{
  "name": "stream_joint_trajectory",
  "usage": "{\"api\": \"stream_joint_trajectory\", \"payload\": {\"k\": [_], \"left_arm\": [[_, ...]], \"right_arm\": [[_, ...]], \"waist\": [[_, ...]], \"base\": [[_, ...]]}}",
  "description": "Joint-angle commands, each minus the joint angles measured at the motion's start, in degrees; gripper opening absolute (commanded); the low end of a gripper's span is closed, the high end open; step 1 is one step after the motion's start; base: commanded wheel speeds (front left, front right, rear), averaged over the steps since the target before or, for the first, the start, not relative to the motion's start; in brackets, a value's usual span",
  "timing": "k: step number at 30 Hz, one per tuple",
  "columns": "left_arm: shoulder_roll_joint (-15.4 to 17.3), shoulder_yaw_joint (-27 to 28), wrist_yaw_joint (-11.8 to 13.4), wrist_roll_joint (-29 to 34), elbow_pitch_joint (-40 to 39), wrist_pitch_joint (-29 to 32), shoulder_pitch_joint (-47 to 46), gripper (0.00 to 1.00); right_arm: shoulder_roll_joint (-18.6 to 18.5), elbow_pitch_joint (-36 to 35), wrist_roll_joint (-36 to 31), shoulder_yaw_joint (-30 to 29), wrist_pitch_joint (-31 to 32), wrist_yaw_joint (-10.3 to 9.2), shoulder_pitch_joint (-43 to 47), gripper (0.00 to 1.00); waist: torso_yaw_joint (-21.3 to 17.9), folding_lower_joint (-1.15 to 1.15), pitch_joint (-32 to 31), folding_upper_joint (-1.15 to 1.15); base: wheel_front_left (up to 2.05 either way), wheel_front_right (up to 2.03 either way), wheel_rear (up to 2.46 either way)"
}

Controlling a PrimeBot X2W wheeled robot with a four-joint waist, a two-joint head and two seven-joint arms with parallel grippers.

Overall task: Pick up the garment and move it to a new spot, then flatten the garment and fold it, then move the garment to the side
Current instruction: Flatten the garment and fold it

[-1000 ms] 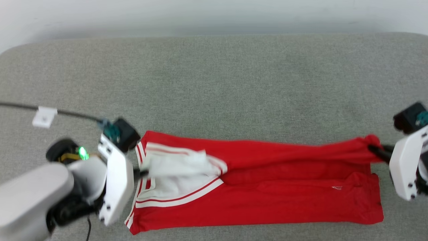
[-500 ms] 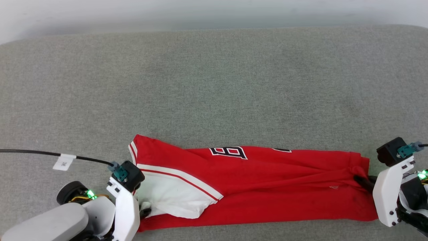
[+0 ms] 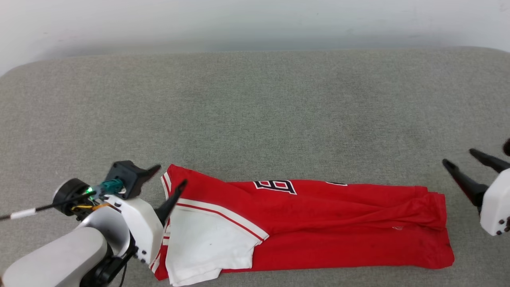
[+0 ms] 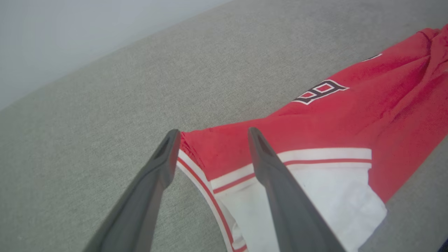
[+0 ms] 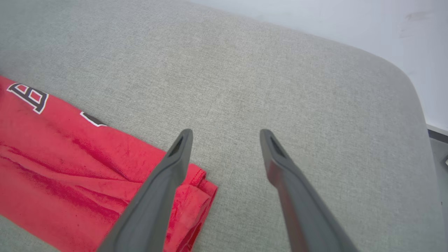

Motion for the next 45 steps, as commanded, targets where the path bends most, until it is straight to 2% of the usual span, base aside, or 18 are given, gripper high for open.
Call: {"api": "stream_joint_trajectory", "payload": {"k": [1, 6, 10, 12, 13, 18, 24, 30, 37, 39, 45], "left_arm": [[-1.05, 1.41, 2.54, 1.52, 0.67, -4.31, 1.1, 1.0], [-4.19, 5.61, 9.46, 2.83, 2.79, -14.54, 3.77, 1.0], [-6.28, 9.33, 13.97, 5.2, 3.52, -16.84, 5.97, 1.0], [-7.37, 11.92, 15.74, 6.98, 3.24, -17.11, 7.23, 1.0], [-7.37, 11.92, 15.74, 6.98, 3.24, -17.11, 7.23, 1.0], [-10.96, 20.97, 18.67, 13.96, 1.11, -17.2, 12.71, 1.0], [-16.15, 30.62, 17.98, 21.42, -0.13, -17.17, 19.97, 1.0], [-22.38, 38.68, 15.63, 27.96, -0.08, -17.18, 25.72, 1.0], [-28.92, 45.79, 12.71, 36.64, -0.64, -17.18, 31.74, 1.0], [-30.18, 47.02, 12.0, 39.67, -0.94, -17.18, 33.22, 1.0], [-35.26, 50.25, 9.97, 44.83, -1.32, -17.18, 37.78, 1.0]], "right_arm": [[0.76, 0.02, -0.41, -2.99, -0.81, -0.05, 2.25, 1.0], [2.47, 0.94, -0.67, -9.79, -0.57, -0.05, 7.05, 1.0], [4.71, 1.67, 0.08, -13.69, 0.94, -0.05, 10.21, 1.0], [6.27, 2.14, 0.91, -15.1, 2.16, -0.05, 11.46, 1.0], [6.27, 2.14, 0.91, -15.1, 2.16, -0.05, 11.46, 1.0], [10.11, 3.13, 3.91, -17.1, 5.42, -0.04, 13.03, 1.0], [13.62, 5.63, 6.1, -14.8, 10.89, -0.04, 14.28, 1.0], [16.28, 5.61, 10.68, -7.2, 17.03, 0.07, 17.45, 1.0], [16.18, 5.81, 12.0, -2.98, 17.41, 0.31, 17.52, 1.0], [15.43, 6.03, 11.85, -3.37, 16.13, 0.31, 16.79, 0.0], [10.52, 7.32, 11.49, -6.85, 13.26, -0.09, 14.83, 0.0]], "waist": [[0.3, 0.0, -0.09, 0.0], [0.72, 0.0, 0.19, 0.0], [0.9, 0.0, 0.5, 0.0], [1.05, 0.0, 0.67, 0.0], [1.05, 0.0, 0.67, 0.0], [1.48, 0.0, 1.16, 0.0], [2.68, 0.0, 1.71, 0.0], [3.86, 0.0, 2.06, 0.0], [4.34, 0.0, 1.53, 0.0], [4.4, 0.0, 1.01, 0.0], [4.46, 0.0, -1.08, 0.0]], "base": [[0.0, 0.0, 0.0], [0.0, 0.0, 0.0], [0.0, 0.0, 0.0], [0.0, 0.0, 0.0], [0.0, 0.0, 0.0], [0.0, 0.0, 0.0], [0.0, 0.0, 0.0], [0.0, 0.0, 0.0], [0.0, 0.0, 0.0], [0.0, 0.0, 0.0], [0.0, 0.0, 0.0]]}}
